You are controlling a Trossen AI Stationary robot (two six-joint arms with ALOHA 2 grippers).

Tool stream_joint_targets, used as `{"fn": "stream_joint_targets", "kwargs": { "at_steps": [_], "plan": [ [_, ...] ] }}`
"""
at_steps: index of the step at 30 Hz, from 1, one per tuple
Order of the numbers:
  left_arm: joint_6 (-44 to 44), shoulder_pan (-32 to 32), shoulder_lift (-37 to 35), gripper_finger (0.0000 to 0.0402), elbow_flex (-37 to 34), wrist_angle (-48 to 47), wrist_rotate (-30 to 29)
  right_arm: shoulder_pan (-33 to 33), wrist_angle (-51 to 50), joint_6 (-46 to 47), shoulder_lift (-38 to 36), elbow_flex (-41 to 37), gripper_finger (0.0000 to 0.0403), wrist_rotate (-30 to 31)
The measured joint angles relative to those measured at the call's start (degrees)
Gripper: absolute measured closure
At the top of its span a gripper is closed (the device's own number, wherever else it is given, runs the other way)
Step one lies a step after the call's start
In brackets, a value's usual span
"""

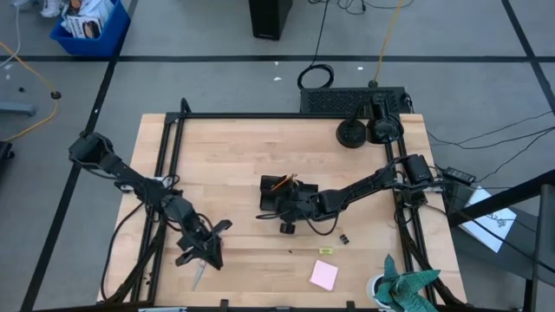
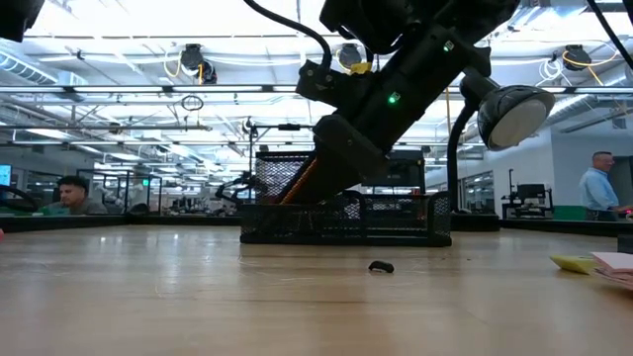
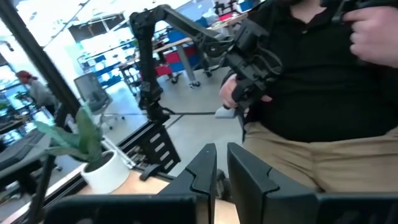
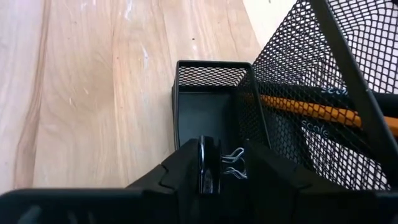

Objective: Pick and place office supplies into organizer
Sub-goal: Put the left binder clip into the bottom left section of the desk organizer

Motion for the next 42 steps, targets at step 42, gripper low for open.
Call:
{"fn": "stream_joint_targets", "kwargs": {
  "at_steps": [42],
  "plan": [
    [-0.2, 0.0, 0.0, 0.0355, 0.0, -0.2, -10.1, 0.0, 2.4, 0.9, 0.2, -0.1, 0.0277, 0.0]
  ]
}}
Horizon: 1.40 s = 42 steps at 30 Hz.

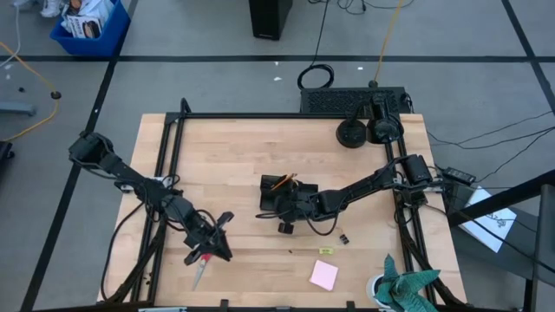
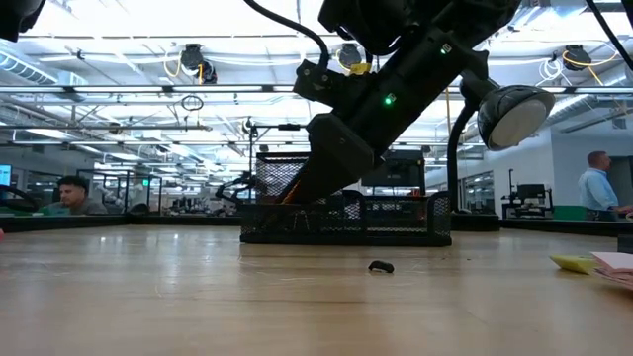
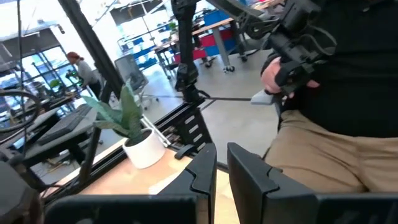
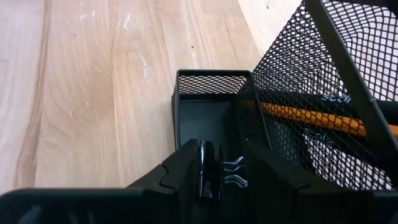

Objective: Pick and place office supplies into organizer
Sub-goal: Put the left binder clip into the bottom left section of the desk organizer

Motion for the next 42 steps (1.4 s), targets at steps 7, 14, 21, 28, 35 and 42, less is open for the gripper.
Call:
{"fn": "stream_joint_targets", "kwargs": {
  "at_steps": [7, 14, 21, 28, 35, 42],
  "plan": [
    [-0.2, 0.0, 0.0, 0.0355, 0.0, -1.9, -0.1, 0.1, 0.0, -1.6, 0.0, 0.0, 0.0277, -0.2],
    [-0.1, 0.0, 0.0, 0.0355, 0.0, -2.8, -0.1, 0.4, 0.0, -1.9, -0.3, 0.0, 0.0277, -0.7],
    [0.2, 0.0, 0.0, 0.0355, 0.0, -3.0, -2.8, 1.0, -0.6, -2.4, -1.1, 0.0, 0.0277, -1.0],
    [0.0, 0.0, 0.0, 0.0355, 0.0, -3.1, -3.0, 1.1, -0.2, -3.3, -1.1, 0.0, 0.0277, -0.2],
    [0.0, 0.0, 0.0, 0.0355, 0.0, -3.5, -3.0, 1.3, 0.5, -4.5, -1.1, 0.0, 0.0277, 2.2],
    [0.2, 0.0, 0.0, 0.0355, 0.0, -3.5, -3.0, 2.8, 0.6, -6.5, -1.3, 0.0, 0.0277, 6.3]
  ]
}}
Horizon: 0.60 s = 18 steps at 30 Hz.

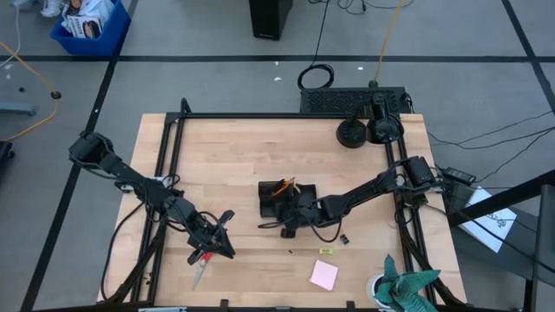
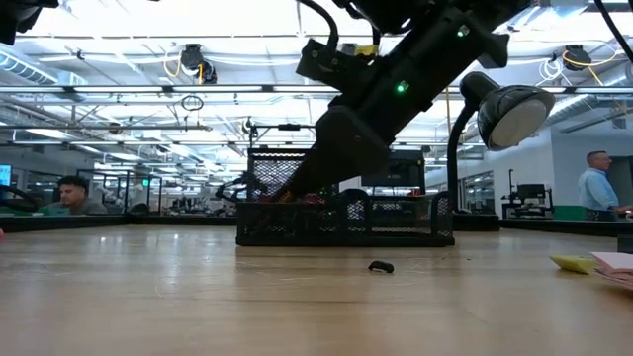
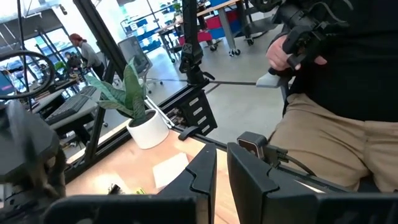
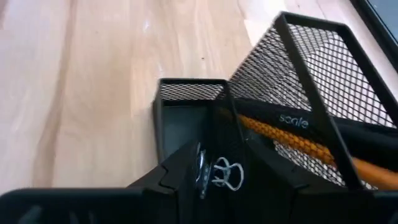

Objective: Pick and place office supplies into organizer
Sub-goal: Put the left binder clip into the bottom left section of the desk organizer

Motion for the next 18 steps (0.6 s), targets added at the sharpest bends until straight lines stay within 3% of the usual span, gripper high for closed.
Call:
{"fn": "stream_joint_targets", "kwargs": {
  "at_steps": [13, 18],
  "plan": [
    [0.0, 0.0, 0.0, 0.0355, 0.0, -1.2, -2.7, 0.0, 0.0, -0.1, -0.2, 0.0, 0.0277, -0.5],
    [-0.1, 0.0, 0.0, 0.0355, 0.0, -1.2, -2.9, 0.0, -0.5, 1.1, -0.2, 0.1, 0.0263, -3.9]
  ]
}}
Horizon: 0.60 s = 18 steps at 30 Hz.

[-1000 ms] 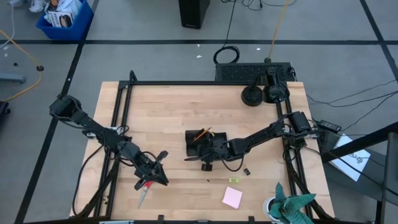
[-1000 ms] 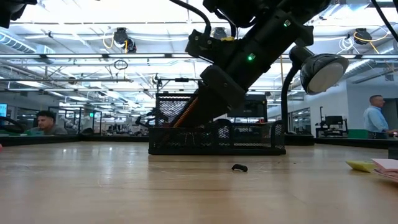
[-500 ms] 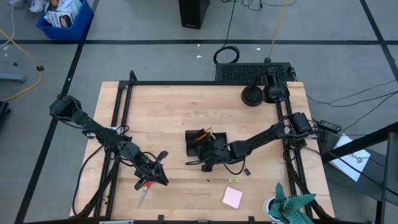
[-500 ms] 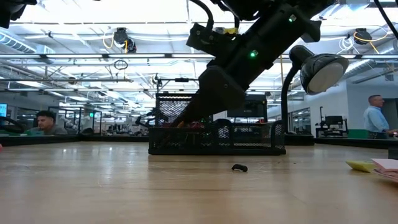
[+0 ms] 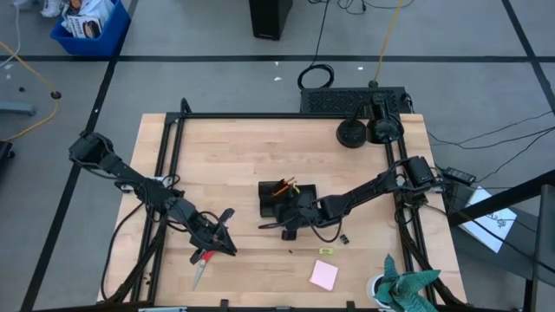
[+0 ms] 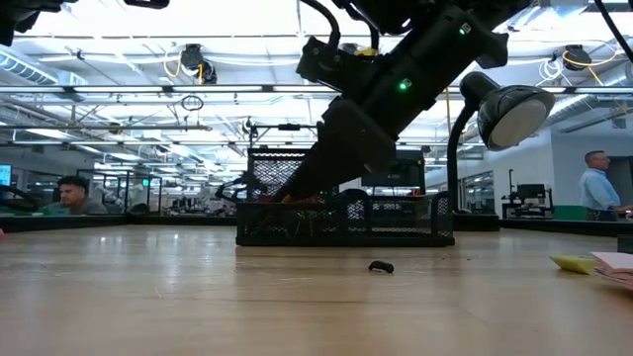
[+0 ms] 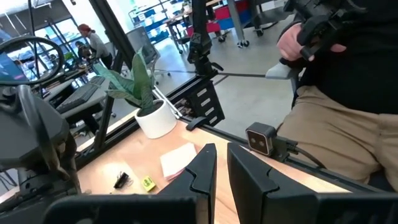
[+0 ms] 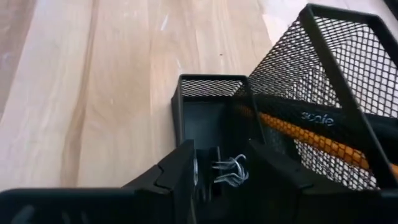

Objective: Pick and place office supplies into organizer
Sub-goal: Put the left binder clip into the bottom left section of the desk organizer, then put the binder clip into the bottom left section of the desk organizer

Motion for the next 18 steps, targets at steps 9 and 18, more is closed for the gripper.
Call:
{"fn": "stream_joint_targets", "kwargs": {
  "at_steps": [9, 18],
  "plan": [
    [-0.2, 0.0, 0.0, 0.0355, 0.0, 0.0, 0.0, 0.4, -1.6, 2.5, -3.2, 0.9, 0.0198, 0.5],
    [-1.3, 0.0, 0.0, 0.0355, 0.0, 0.0, 0.0, 2.7, -4.9, 4.1, -10.4, 0.9, 0.019, -7.1]
  ]
}}
